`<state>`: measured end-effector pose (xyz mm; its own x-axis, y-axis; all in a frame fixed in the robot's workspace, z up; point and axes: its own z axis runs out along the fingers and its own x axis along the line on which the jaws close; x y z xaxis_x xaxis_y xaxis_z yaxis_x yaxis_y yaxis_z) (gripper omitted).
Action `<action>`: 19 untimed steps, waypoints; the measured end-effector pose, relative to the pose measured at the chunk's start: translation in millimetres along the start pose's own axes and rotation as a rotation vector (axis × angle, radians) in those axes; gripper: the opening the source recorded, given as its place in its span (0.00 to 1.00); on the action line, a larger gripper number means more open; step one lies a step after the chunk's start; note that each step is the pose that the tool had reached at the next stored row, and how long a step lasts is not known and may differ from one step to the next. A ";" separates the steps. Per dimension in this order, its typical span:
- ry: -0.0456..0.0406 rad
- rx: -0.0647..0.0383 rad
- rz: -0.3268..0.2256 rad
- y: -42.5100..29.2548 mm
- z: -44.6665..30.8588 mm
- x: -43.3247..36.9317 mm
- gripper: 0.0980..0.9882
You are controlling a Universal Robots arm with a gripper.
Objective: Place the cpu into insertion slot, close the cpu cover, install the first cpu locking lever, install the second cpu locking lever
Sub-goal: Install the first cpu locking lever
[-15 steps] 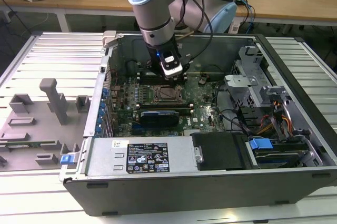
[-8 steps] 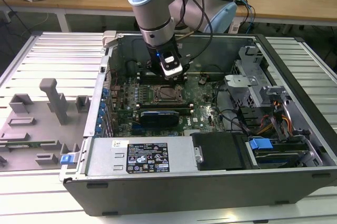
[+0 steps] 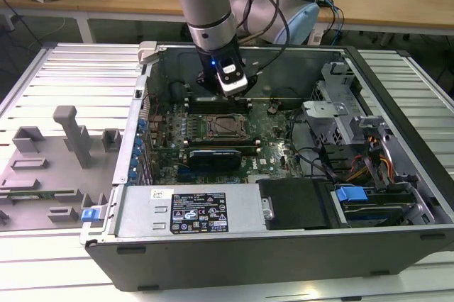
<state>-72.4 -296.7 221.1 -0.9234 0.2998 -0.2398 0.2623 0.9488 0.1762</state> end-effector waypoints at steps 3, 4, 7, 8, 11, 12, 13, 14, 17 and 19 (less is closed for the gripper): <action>-0.0001 0.000 0.000 0.0 -0.1 0.0 0.01; 0.0007 0.001 0.000 0.1 -0.1 -0.2 0.01; 0.0901 0.029 0.009 1.3 1.7 -4.7 0.01; 0.1139 0.036 0.012 1.5 2.1 -5.8 0.01; 0.1760 0.057 0.018 2.4 3.4 -9.2 0.01; 0.1851 0.060 0.019 2.5 3.5 -9.6 0.01; 0.1852 0.060 0.019 2.5 3.5 -9.6 0.01; 0.1856 0.060 0.019 2.5 3.4 -9.6 0.01; 0.1848 0.066 0.018 2.7 3.6 -9.6 0.01; 0.1826 0.088 0.013 2.2 3.5 -9.8 0.01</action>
<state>-61.8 -297.2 220.5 -0.9531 0.2966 -0.0596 0.2906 0.9524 0.0925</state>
